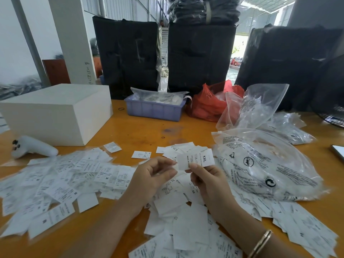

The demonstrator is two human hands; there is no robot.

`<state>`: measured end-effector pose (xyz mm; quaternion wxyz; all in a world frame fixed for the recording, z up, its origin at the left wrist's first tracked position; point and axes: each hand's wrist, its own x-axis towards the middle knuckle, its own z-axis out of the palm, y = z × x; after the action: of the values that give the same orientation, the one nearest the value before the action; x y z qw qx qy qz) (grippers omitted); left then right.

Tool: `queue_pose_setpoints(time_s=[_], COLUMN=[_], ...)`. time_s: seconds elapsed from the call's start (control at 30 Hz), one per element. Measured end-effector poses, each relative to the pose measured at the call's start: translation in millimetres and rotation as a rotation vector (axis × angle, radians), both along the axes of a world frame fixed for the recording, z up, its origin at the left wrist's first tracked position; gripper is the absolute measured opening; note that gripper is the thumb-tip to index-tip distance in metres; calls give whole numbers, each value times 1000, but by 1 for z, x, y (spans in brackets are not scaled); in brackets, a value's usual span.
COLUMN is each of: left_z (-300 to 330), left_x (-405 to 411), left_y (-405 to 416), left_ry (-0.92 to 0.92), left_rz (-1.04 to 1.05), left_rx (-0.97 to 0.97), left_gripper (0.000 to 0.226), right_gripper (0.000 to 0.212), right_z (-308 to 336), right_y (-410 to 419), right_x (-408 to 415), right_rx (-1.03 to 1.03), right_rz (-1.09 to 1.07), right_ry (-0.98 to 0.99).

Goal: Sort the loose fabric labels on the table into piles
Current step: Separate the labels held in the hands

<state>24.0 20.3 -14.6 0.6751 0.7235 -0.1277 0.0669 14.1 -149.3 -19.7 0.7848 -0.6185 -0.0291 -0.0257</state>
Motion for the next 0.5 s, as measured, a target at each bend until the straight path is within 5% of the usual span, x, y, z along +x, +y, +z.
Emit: queue_pose_setpoints(time_s=[0.27, 0.5], left_z=[1, 0], left_x=[0, 0], left_y=[1, 1], left_ry=[-15, 10], left_rz=[7, -6], left_rx=[16, -2], left_gripper=[21, 24], right_gripper=[29, 30], right_z=[3, 2], right_y=[-2, 0], right_x=[1, -1], right_rx=[150, 33], right_rz=[16, 19], right_ry=[9, 18])
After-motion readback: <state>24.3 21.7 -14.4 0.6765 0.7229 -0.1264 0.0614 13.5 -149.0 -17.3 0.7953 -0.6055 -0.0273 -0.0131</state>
